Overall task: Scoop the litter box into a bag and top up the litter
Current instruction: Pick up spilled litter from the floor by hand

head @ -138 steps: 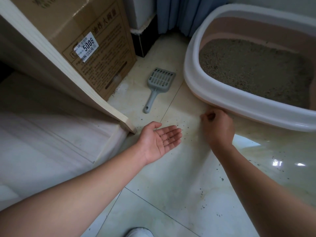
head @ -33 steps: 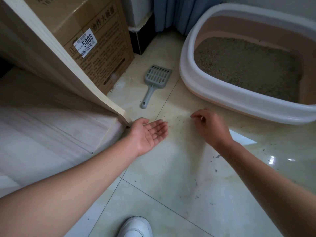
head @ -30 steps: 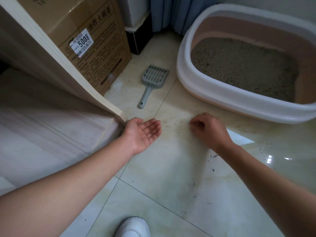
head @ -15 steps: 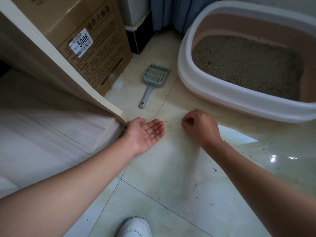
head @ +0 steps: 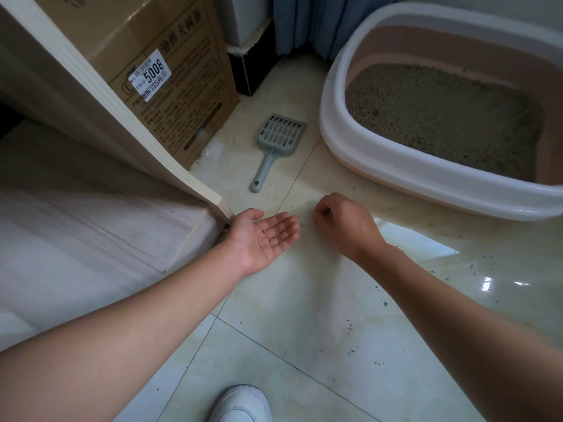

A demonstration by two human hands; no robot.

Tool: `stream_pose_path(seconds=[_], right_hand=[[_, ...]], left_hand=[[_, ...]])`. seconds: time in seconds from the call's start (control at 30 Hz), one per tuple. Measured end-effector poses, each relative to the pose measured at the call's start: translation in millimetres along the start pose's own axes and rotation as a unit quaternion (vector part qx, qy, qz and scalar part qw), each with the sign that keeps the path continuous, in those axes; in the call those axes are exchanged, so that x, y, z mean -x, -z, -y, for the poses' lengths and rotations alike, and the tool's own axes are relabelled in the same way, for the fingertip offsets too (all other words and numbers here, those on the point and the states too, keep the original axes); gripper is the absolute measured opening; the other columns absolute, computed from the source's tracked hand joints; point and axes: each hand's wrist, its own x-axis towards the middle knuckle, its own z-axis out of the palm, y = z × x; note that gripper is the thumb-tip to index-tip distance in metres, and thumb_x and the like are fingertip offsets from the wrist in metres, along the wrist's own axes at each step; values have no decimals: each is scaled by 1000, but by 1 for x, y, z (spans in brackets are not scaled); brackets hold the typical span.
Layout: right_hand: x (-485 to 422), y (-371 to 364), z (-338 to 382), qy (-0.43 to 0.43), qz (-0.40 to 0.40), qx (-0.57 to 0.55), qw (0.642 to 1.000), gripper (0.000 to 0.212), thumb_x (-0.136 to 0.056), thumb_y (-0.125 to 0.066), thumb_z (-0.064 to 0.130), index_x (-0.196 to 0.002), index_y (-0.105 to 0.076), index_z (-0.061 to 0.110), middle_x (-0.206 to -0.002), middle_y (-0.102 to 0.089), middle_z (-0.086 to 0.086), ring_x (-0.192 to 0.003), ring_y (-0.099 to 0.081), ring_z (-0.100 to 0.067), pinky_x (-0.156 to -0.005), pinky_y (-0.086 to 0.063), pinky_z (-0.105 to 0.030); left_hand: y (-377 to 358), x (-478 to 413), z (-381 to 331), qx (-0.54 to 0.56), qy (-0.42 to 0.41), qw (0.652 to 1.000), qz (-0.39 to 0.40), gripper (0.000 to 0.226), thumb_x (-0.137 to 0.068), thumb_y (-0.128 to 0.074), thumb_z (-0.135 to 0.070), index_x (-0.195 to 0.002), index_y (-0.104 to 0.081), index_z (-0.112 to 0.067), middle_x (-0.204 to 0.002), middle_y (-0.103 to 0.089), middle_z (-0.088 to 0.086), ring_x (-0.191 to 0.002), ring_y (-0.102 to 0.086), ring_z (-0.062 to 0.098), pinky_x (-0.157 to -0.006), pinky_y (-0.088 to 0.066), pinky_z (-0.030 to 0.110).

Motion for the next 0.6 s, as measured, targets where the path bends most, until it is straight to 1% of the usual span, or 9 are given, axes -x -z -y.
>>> stream_pose_path(seconds=[0.1,0.13,0.23,0.3,0.37,0.43,0.5,0.6], right_hand=[[10,3,21,61,-25,-81,995,9,-92,-59,23,-87,-64,18,-84,-58,8,-69,-48,-7,-61,-40,-21],[11,2,28,78,-23,-90,993,9,-93,-59,24,-89,-66,19,-84,-58,9,-69,-46,-5,-62,-39,-20],[9,-1,37,112,-22,-83,990,13,-93,-58,23,-91,-71,21,-85,-60,9,-72,-45,-3,-66,-42,-25],[5,-1,29,85,-60,-86,991,12,-91,-61,20,-90,-73,22,-86,-62,9,-72,-47,-3,-65,-43,-25],[3,-1,12,28,-89,-73,993,11,-89,-63,20,-90,-74,23,-88,-63,9,-72,-53,-6,-65,-48,-28],[4,-4,-4,-16,-65,-29,997,12,-87,-63,21,-93,-73,24,-90,-63,7,-77,-59,-12,-67,-52,-32],[8,-7,-12,-40,-38,-3,998,13,-85,-66,22,-97,-71,24,-92,-62,7,-82,-59,-16,-69,-52,-33],[10,-12,-11,-49,-56,1,997,10,-84,-67,22,-93,-70,23,-89,-60,8,-80,-56,-15,-65,-49,-30]], left_hand=[[-1,0,2,-18,4,1000,7,45,-101,-36,-26,-110,-65,7,-101,-73,24,-95,-69,33,-85,-55,45],[-2,0,3,-25,6,1000,13,45,-101,-36,-26,-107,-65,6,-98,-73,24,-93,-70,33,-84,-55,44],[-6,2,5,-44,11,999,27,43,-101,-36,-27,-98,-66,3,-84,-72,20,-80,-69,30,-80,-55,41],[-7,1,4,-34,8,999,27,42,-101,-36,-25,-98,-67,3,-87,-72,20,-83,-69,30,-83,-55,42],[-5,1,0,-19,4,1000,19,40,-100,-36,-22,-97,-67,4,-87,-73,20,-82,-69,29,-82,-55,41],[-2,1,-4,-1,-8,1000,7,38,-99,-35,-20,-96,-66,3,-84,-73,19,-80,-68,29,-79,-55,40],[3,0,-7,10,-17,1000,-1,39,-99,-34,-19,-96,-66,3,-83,-73,18,-82,-66,28,-78,-55,40],[5,1,-7,11,-18,1000,-1,39,-99,-34,-19,-96,-66,3,-84,-73,18,-84,-66,29,-79,-55,41]])
